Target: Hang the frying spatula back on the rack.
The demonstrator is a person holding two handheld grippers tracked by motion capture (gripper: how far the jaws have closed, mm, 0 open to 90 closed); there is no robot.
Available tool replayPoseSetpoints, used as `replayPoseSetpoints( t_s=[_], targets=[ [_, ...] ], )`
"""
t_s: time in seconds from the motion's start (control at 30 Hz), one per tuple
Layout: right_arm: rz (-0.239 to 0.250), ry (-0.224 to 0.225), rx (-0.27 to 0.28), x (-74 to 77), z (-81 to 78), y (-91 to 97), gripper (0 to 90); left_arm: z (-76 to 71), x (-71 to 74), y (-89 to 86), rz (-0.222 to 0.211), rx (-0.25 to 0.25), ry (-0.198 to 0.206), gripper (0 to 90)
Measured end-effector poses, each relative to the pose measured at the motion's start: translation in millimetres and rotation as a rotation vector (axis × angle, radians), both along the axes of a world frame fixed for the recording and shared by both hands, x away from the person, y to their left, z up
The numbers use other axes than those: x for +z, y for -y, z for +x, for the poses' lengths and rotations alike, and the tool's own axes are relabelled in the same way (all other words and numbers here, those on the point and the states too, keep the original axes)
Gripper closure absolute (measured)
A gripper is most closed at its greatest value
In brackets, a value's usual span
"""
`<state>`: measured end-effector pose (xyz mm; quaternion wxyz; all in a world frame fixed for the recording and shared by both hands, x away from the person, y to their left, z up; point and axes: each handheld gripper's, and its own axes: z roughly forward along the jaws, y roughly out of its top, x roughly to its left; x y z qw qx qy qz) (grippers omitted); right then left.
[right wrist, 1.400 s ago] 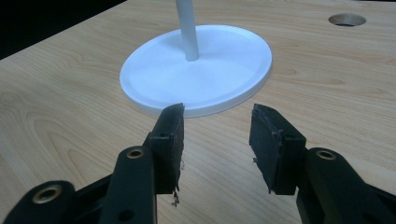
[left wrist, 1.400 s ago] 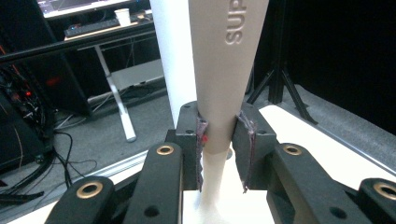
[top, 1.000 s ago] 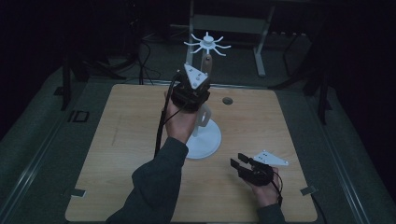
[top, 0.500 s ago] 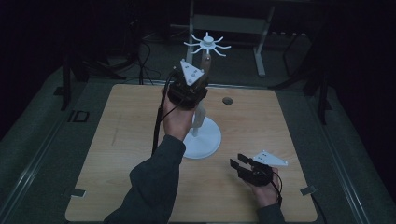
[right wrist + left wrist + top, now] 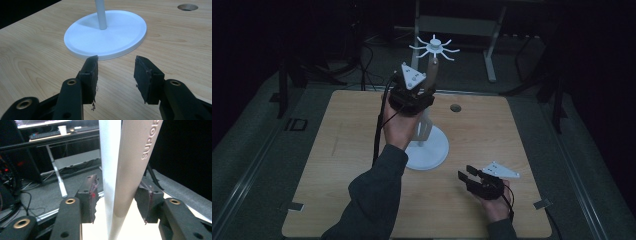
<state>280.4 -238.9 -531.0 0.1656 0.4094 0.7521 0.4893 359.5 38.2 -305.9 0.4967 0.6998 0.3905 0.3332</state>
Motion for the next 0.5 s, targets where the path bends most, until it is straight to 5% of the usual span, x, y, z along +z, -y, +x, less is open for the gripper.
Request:
replayPoseSetpoints(
  t_s=[0.1, 0.5],
  targets=[
    [-0.003, 0.0, 0.001, -0.4, 0.1, -0.3, 53.5, -2.5, -2.0, 0.8, 0.012, -0.012, 0.029, 49.1],
    [-0.003, 0.001, 0.0, -0.4, 0.2, 0.5, 52.9, -4.3, -1.2, -0.1, 0.001, -0.047, 0.037, 41.3]
  ],
)
